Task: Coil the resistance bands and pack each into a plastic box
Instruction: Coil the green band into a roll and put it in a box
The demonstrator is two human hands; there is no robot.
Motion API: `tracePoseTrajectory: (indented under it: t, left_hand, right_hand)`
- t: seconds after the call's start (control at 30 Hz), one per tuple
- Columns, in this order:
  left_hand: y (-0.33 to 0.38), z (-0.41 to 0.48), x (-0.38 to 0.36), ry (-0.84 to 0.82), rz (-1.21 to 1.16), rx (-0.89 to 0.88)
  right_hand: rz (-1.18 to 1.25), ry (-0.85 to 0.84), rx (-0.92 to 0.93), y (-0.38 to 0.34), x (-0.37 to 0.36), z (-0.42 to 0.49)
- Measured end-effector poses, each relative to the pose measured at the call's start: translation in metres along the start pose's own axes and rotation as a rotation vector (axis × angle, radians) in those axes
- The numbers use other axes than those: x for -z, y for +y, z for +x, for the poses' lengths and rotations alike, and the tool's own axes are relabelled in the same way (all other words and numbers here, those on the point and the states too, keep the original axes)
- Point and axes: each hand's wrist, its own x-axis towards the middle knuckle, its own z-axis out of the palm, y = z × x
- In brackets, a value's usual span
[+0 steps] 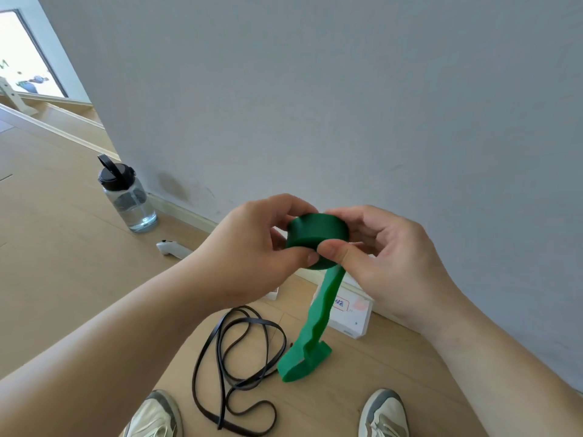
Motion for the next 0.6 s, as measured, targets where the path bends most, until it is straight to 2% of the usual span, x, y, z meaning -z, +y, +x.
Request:
tracePoseTrajectory:
  t: [0.1, 0.33, 0.4, 0.5, 0.53, 0.6]
  left_hand:
    - [0.003, 0.001, 0.004, 0.031, -0.206, 0.073]
    - [0.008, -0.004, 0.003, -0.001, -0.696, 0.088]
    - [0.007, -0.004, 0.0, -0.001, -0.772, 0.095]
    - [0.007, -0.004, -0.002, -0.036, -0.75, 0.138]
    - [0.006, -0.003, -0.002, -0.038, -0.667, 0.155]
    - [0.004, -0.002, 0.001, -0.005, -0.34, 0.163]
  right_hand:
    - [0.241, -0.019, -0.06, 0.003, 0.011, 0.003]
    - [0.426, -0.166, -0.014, 0.008, 0.018, 0.003]
    - [0.433, -0.156, 0.016, 0.006, 0.019, 0.002]
    - [0.292, -0.072, 0.04, 0.008, 0.016, 0.0]
    - [0.209, -0.054, 0.04, 0.008, 0.015, -0.001]
    - [0.029, -0.029, 0.039, 0.007, 0.014, -0.001]
